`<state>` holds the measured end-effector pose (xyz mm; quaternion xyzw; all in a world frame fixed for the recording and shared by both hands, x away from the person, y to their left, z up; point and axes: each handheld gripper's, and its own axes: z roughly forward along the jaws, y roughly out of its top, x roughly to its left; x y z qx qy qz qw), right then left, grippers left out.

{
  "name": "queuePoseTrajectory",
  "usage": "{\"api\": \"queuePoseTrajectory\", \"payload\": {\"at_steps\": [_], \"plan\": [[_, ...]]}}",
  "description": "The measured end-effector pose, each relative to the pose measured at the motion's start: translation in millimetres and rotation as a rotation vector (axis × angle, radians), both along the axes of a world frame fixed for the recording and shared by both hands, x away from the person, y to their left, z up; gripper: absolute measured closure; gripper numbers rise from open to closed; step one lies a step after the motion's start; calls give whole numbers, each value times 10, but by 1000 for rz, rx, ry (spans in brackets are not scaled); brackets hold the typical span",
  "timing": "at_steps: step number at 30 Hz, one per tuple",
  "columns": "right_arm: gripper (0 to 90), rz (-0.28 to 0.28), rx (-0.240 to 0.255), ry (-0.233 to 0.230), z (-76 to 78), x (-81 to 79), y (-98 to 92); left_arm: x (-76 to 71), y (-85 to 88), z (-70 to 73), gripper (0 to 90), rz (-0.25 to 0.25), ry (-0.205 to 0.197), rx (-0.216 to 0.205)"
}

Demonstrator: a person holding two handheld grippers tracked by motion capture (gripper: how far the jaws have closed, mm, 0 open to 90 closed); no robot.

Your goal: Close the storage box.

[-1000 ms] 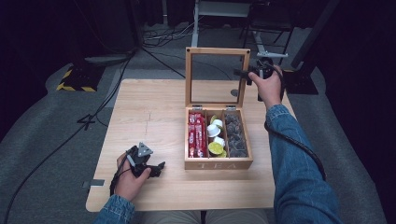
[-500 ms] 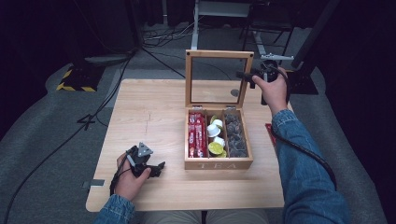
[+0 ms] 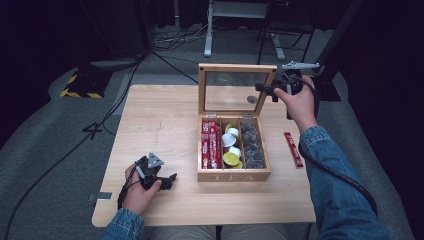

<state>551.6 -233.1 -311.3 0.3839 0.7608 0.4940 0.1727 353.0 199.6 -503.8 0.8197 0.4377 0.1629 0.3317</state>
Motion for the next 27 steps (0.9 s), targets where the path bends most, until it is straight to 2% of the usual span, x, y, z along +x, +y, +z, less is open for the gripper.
{"api": "queuePoseTrajectory", "payload": {"at_steps": [3, 9, 15, 24, 27], "plan": [[400, -1, 2, 1, 26, -49, -8, -1, 0, 0, 134, 1, 1, 0], [386, -15, -30, -35, 125, -198, -63, -1, 0, 0, 134, 0, 1, 0], [382, -15, -34, -47, 186, -322, -99, 0, 0, 0, 134, 0, 0, 0], [377, 15, -69, -75, 247, -510, -87, -1, -1, 0, 134, 0, 1, 0], [377, 26, -101, -85, 245, -574, -74, -2, -3, -2, 134, 3, -2, -1]]}}
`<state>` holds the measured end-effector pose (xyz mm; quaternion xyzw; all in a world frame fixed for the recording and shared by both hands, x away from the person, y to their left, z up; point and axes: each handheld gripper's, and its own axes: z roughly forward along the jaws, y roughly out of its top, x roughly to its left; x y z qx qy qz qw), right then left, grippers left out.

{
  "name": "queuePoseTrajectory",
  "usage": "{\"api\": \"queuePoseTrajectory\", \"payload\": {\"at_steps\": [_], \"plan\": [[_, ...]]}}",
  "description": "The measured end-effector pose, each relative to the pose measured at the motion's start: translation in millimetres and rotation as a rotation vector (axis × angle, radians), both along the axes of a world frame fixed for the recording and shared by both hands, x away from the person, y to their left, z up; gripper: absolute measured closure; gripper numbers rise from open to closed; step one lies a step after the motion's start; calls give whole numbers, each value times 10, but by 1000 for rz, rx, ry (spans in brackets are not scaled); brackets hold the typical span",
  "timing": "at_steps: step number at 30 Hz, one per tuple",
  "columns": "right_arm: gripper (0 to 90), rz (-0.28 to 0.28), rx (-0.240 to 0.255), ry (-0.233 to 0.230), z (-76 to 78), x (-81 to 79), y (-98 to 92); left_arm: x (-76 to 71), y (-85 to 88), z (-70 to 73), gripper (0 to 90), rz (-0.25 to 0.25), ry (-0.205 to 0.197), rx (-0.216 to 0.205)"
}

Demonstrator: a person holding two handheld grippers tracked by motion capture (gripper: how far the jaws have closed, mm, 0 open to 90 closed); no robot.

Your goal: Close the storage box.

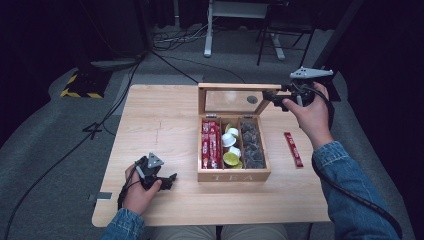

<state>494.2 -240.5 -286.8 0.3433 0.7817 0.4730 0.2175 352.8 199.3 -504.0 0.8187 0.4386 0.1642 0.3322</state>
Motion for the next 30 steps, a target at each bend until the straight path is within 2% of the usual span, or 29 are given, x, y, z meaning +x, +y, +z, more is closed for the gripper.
{"api": "queuePoseTrajectory", "payload": {"at_steps": [8, 11, 30], "plan": [[377, 23, -57, -4, -59, -180, 20, 0, 0, 0, 134, 1, 0, 0], [378, 31, -64, -3, -85, -219, 23, -1, -1, 0, 135, 1, 0, -1], [377, 84, -162, 43, -288, -572, 29, -2, -2, 0, 135, 2, 0, 0]]}}
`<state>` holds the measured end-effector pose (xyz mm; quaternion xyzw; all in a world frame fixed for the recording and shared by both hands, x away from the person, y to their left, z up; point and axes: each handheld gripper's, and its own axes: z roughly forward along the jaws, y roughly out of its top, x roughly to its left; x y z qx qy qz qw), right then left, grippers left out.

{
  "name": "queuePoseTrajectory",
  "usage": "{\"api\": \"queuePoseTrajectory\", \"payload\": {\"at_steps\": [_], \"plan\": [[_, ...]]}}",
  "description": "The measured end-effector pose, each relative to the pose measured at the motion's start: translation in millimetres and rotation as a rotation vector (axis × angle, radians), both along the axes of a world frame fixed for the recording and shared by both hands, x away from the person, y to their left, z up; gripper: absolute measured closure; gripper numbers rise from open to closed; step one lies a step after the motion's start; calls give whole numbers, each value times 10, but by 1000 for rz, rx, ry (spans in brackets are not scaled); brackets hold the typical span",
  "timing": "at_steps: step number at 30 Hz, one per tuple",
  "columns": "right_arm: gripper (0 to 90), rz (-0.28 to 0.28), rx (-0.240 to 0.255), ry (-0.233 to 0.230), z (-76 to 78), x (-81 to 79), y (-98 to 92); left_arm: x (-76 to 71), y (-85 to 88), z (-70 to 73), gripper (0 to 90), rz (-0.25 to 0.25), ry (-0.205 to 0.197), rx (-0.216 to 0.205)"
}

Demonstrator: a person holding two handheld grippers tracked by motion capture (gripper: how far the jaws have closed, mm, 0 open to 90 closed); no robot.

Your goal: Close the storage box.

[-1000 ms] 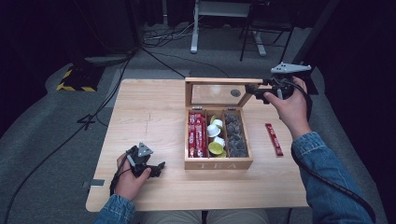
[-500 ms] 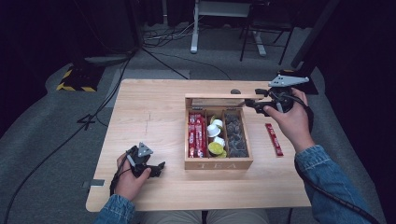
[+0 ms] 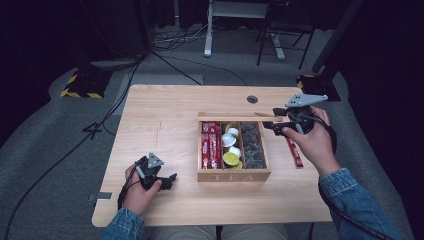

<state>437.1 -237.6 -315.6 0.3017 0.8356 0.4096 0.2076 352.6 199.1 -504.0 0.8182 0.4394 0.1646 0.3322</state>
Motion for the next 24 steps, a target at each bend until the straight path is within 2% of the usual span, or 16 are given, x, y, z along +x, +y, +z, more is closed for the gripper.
{"api": "queuePoseTrajectory", "payload": {"at_steps": [6, 16, 18, 24], "plan": [[370, 11, -17, -7, -40, -81, 8, 0, 0, 0, 135, -1, 0, 0], [345, 19, -39, 7, -160, -194, -5, 0, 0, -1, 136, -1, -1, 0], [342, 30, -63, 12, -198, -241, -5, -1, -1, -1, 136, 0, -1, 0], [318, 34, -76, 29, -298, -306, -15, 0, 1, 1, 136, -2, 0, 1]]}}
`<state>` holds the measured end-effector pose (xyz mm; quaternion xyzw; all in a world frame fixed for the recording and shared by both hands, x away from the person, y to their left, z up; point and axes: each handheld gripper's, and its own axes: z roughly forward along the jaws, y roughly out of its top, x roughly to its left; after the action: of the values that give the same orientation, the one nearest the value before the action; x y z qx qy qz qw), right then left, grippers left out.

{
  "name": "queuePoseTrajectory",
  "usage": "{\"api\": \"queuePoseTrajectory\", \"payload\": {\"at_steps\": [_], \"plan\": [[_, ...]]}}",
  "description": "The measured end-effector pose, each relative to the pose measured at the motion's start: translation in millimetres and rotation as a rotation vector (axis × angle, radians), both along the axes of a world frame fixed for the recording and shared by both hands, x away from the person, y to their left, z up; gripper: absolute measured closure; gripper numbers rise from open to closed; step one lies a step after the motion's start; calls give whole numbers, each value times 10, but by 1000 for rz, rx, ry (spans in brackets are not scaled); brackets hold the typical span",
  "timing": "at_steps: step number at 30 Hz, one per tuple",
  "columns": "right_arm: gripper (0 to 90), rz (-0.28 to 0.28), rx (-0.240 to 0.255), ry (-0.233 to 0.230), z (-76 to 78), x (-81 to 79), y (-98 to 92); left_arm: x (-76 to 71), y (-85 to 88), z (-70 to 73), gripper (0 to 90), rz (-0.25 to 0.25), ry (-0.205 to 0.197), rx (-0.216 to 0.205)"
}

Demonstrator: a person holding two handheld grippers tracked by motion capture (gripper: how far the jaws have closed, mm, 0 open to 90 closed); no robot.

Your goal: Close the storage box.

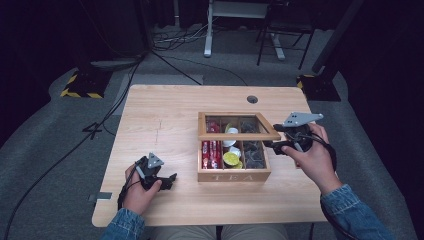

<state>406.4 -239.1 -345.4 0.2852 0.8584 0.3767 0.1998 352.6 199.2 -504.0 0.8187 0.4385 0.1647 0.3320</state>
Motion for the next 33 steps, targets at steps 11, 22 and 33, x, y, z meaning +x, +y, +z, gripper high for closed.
{"api": "queuePoseTrajectory", "payload": {"at_steps": [11, 22, 33], "plan": [[271, -1, -9, 34, -173, -68, -13, -1, 0, 1, 136, 0, 1, 2], [240, 1, -30, 69, -332, -110, -11, 0, 0, 0, 136, 0, 0, 2], [252, 14, -46, 115, -490, -132, -13, 1, 1, 0, 136, 0, 0, 2]]}}
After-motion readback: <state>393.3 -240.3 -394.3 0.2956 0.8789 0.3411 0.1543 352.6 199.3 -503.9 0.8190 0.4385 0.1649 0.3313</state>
